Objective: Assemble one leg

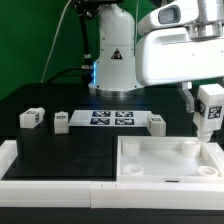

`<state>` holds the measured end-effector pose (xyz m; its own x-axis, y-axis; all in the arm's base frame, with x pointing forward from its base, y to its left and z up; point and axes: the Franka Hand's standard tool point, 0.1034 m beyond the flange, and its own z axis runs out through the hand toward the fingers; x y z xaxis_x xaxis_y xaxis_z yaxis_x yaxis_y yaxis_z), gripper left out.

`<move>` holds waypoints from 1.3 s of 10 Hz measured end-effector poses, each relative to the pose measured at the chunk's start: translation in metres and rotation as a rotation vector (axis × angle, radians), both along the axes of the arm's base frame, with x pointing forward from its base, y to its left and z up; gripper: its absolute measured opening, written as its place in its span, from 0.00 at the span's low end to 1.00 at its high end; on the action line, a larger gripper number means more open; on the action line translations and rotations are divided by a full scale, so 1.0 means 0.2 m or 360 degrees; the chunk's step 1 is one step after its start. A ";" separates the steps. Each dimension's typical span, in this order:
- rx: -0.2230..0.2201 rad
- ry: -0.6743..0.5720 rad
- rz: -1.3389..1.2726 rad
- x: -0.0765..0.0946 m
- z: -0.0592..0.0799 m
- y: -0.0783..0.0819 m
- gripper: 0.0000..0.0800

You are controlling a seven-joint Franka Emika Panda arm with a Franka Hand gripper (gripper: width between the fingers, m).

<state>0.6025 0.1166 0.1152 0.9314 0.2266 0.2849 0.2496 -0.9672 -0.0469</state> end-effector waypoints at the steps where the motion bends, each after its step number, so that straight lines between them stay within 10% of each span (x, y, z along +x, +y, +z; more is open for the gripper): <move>1: -0.0012 -0.0005 0.0047 0.03 -0.02 -0.01 0.36; 5: -0.0035 -0.0287 0.0070 0.10 -0.02 -0.05 0.36; 13: -0.0026 -0.0249 0.0053 0.12 -0.15 -0.03 0.36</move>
Offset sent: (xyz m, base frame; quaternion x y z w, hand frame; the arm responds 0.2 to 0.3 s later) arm 0.0000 0.0000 0.0000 0.0000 0.0000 0.0000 1.0000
